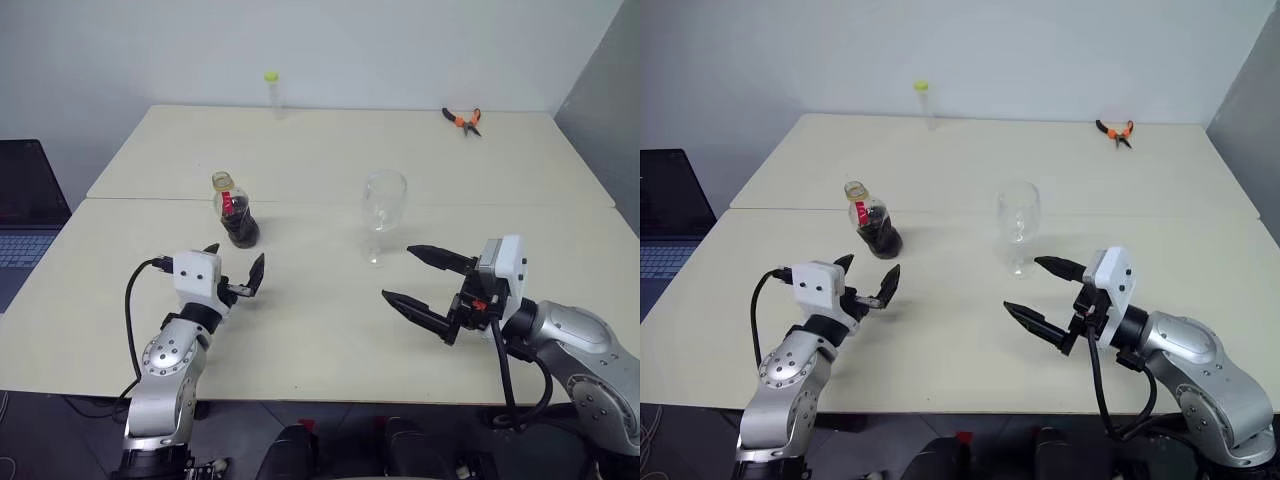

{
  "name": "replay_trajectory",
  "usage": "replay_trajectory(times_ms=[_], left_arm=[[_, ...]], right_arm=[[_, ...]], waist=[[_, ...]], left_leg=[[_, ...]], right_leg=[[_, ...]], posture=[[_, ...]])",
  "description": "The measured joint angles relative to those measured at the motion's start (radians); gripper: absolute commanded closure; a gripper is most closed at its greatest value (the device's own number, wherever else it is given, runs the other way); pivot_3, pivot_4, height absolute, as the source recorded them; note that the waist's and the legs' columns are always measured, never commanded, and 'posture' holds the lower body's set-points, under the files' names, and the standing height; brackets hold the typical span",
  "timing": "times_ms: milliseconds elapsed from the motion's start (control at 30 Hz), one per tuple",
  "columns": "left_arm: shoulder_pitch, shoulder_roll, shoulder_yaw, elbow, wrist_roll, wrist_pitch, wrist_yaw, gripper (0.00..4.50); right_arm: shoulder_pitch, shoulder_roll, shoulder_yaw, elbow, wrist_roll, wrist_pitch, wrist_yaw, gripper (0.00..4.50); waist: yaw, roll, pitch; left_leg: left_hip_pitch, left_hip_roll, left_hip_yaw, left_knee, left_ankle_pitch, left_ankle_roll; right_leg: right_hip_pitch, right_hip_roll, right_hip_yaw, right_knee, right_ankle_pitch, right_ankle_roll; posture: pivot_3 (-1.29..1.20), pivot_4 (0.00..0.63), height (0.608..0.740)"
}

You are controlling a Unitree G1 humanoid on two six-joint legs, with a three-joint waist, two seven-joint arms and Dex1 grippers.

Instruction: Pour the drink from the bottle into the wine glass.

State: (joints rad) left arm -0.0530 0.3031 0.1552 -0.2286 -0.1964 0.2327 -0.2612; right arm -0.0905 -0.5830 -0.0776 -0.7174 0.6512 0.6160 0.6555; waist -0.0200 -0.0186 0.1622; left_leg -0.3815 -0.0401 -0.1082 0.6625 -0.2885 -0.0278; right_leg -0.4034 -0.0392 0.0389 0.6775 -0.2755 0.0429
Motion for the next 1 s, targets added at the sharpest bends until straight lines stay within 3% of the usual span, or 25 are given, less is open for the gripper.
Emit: replay_trajectory(times_ms=[500,1000], left_arm=[[-0.240,-0.013,0.010,0.206,0.036,0.053,0.079,0.00],[-0.452,-0.010,0.011,0.647,0.045,-0.102,0.072,0.00]], right_arm=[[0.000,-0.006,0.023,0.006,-0.013,-0.014,-0.007,0.02],[-0.049,-0.002,0.048,0.009,-0.003,-0.017,-0.005,0.02]], waist=[[0.005,0.000,0.000],[0.006,-0.001,0.000]], left_leg=[[0.000,0.000,0.000,0.000,0.000,-0.001],[0.000,-0.001,0.000,0.001,0.002,-0.003]], right_leg=[[-0.001,0.000,0.000,0.001,0.000,0.000],[-0.001,0.000,0.000,0.001,0.000,0.000]], posture=[[0.00,0.150,0.740],[0.00,0.150,0.740]])
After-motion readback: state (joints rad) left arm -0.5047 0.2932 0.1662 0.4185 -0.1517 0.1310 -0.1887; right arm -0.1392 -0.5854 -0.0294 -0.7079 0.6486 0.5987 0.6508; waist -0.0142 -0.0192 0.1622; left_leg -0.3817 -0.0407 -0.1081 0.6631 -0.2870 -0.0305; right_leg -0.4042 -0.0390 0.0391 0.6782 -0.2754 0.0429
